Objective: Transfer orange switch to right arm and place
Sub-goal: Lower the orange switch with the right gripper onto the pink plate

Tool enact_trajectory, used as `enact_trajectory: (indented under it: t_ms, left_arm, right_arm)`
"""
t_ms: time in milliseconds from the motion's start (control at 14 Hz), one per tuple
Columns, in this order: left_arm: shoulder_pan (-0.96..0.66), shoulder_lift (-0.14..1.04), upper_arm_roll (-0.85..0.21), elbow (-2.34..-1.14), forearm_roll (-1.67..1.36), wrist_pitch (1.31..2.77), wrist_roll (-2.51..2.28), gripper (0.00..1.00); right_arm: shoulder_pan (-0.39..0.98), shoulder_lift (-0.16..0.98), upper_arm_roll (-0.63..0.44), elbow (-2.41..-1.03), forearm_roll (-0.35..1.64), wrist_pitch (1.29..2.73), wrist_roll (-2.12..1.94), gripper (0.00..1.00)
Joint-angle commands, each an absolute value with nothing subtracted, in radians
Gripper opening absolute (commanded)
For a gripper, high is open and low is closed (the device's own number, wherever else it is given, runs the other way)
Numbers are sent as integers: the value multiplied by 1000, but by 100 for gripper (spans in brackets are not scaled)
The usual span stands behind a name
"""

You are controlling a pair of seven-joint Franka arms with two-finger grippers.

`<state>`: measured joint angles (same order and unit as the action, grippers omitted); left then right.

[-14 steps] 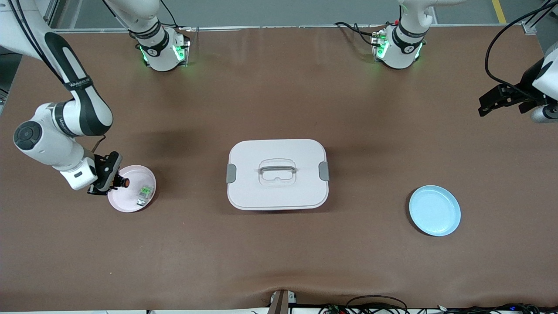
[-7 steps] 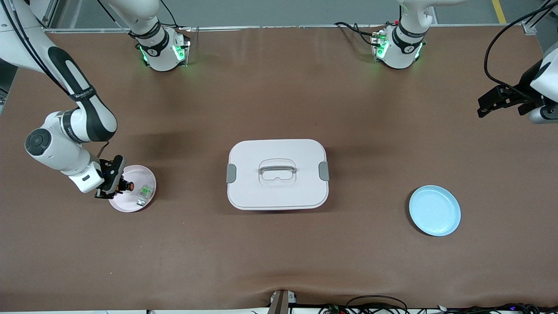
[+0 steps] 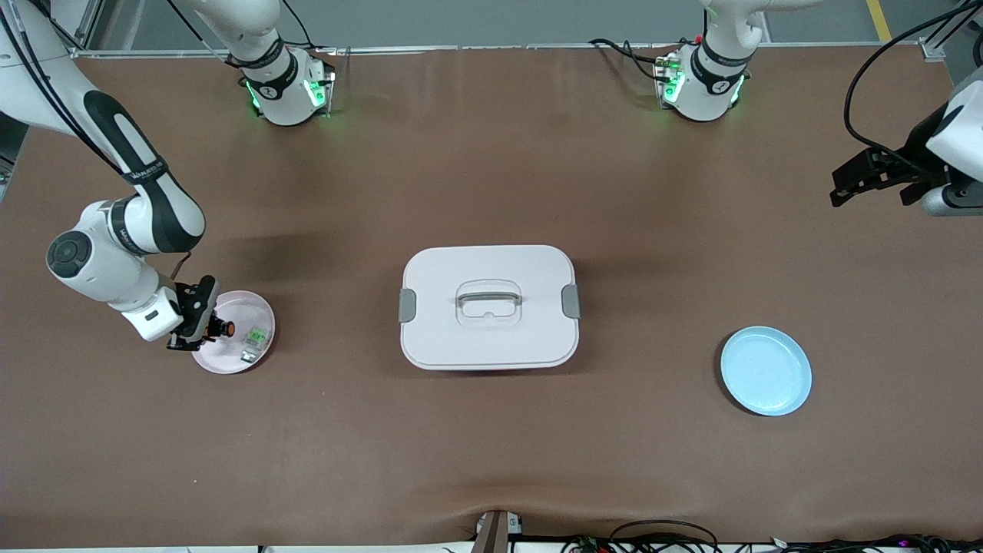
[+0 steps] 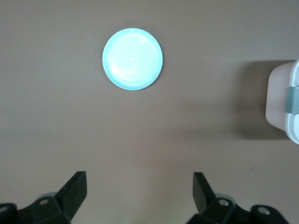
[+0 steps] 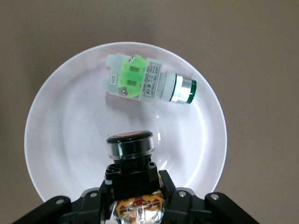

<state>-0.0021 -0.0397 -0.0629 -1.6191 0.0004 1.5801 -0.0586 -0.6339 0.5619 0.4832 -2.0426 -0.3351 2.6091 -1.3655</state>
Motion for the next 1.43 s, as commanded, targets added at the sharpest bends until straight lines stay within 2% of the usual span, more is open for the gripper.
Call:
enact_trajectory:
  t_ms: [0, 645, 716, 788, 859, 1361]
  left_arm:
    - [-2, -57, -86, -1626, -14, 1575, -35, 100]
    - [8, -71, -86, -1626, -2, 1554, 35, 100]
    - [9, -75, -84, -1625, -2, 1554, 34, 100]
    - [9, -80, -84, -1626, -2, 1548, 25, 100]
    - [9, -84, -84, -1625, -2, 1536, 17, 100]
    - [8, -84, -84, -1624, -2, 1529, 2, 100]
  right_arm:
    - [-658, 591, 492, -2028, -345, 2622, -1385, 0]
    - [-655, 623, 482, -2031, -344, 2661, -1382, 0]
    - [-655, 623, 482, -2031, -342, 2660, -1368, 2]
    - [-655, 623, 482, -2028, -344, 2660, -1367, 93]
    - [-655, 621, 482, -2028, -341, 2658, -1365, 100]
    - [-653, 618, 485, -2022, -336, 2645, -1359, 100]
